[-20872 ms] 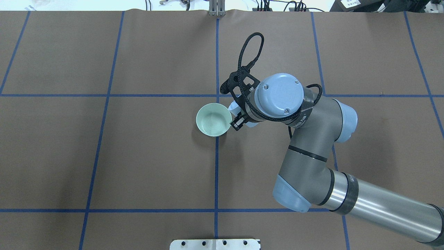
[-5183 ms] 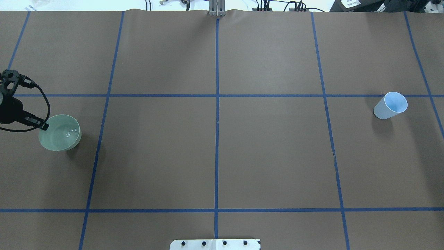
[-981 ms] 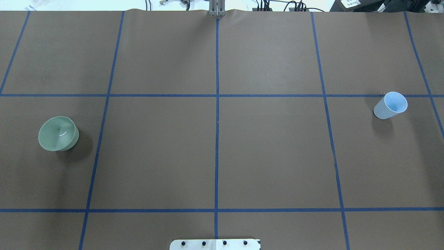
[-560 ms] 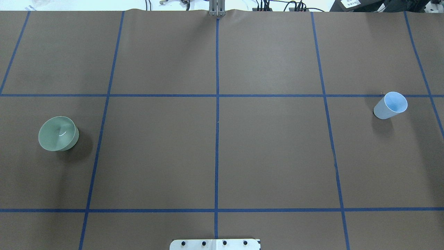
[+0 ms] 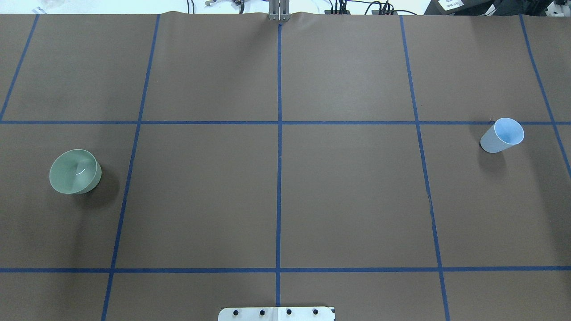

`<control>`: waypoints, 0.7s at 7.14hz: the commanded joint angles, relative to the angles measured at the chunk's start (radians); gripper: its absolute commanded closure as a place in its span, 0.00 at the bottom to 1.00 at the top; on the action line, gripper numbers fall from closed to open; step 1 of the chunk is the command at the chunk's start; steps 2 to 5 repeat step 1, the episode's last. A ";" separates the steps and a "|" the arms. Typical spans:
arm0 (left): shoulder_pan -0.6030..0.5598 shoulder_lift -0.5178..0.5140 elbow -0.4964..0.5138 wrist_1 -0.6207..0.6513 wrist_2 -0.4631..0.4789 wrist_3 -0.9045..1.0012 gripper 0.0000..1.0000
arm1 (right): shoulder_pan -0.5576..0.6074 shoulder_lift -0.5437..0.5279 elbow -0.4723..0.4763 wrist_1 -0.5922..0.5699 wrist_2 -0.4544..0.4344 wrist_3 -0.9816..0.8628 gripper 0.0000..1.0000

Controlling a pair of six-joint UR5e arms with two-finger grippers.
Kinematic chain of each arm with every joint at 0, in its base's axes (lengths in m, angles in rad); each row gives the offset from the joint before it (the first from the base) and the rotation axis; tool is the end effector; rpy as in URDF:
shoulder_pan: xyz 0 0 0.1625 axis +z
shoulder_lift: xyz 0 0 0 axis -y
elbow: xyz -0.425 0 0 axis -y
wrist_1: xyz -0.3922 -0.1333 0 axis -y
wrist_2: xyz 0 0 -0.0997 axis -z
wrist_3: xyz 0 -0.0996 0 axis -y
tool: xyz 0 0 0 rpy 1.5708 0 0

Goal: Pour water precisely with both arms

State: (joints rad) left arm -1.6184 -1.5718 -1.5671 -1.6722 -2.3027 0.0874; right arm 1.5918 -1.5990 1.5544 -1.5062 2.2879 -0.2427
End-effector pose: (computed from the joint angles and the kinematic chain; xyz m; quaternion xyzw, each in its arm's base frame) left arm -0.0904 -0.4954 0.6525 0.0701 0.3535 0.0362 0.9321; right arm 0.0779 -0.4795 0.6779 0.0554 -0.3466 -0.1071 0.9302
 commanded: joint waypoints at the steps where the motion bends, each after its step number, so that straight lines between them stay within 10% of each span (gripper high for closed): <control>1: 0.000 0.007 0.001 0.000 -0.001 0.000 0.00 | 0.000 -0.004 -0.007 0.007 0.007 -0.007 0.00; 5: 0.000 0.007 0.001 0.000 -0.001 0.000 0.00 | 0.000 -0.004 -0.007 0.007 0.007 -0.007 0.00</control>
